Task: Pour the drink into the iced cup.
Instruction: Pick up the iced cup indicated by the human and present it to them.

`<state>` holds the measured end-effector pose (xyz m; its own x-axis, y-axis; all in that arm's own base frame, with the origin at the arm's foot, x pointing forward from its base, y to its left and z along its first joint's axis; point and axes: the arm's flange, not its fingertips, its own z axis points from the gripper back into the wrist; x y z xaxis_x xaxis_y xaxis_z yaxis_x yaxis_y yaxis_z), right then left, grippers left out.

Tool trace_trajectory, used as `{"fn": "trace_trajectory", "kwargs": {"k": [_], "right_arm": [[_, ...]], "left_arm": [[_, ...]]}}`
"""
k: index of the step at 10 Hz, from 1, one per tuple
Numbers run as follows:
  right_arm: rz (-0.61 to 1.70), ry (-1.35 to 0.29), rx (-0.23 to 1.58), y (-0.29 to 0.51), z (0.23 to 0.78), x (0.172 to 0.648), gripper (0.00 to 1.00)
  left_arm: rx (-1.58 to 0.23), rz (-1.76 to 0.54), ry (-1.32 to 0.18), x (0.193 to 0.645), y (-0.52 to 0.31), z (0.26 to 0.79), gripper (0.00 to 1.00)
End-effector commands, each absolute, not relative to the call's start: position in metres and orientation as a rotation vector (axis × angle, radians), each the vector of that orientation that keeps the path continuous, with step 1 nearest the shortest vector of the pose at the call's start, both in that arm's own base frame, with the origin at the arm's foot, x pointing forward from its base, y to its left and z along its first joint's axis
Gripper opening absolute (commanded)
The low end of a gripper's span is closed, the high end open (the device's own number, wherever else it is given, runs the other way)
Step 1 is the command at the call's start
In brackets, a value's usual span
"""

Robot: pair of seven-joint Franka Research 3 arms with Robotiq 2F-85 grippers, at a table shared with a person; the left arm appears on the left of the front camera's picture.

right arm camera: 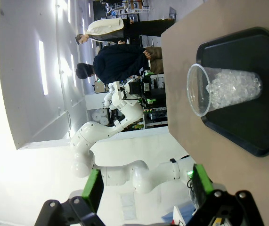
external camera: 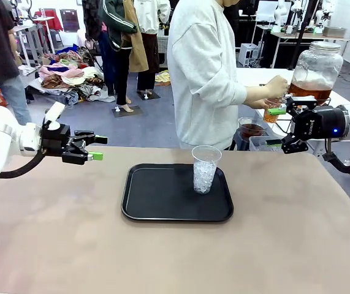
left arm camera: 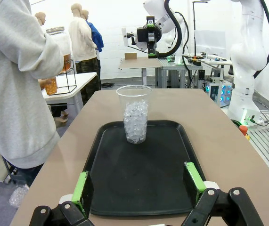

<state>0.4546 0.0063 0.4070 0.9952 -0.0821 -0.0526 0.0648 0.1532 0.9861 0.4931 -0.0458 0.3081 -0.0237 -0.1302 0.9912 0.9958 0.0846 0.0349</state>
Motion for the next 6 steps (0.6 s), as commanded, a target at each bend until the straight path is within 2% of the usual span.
{"fn": "trace_trajectory", "kwargs": {"k": [1, 6], "right_arm": [[-0.101, -0.017, 1.415, 0.0071, 0.409, 0.4548, 1.0], [-0.101, -0.017, 1.415, 0.0071, 0.409, 0.4548, 1.0]], "left_arm": [[-1.038, -1.214, -1.182, 0.4935, -0.0465, 0.3102, 1.0], [-1.038, -1.214, -1.182, 0.4935, -0.0465, 0.3102, 1.0]]}}
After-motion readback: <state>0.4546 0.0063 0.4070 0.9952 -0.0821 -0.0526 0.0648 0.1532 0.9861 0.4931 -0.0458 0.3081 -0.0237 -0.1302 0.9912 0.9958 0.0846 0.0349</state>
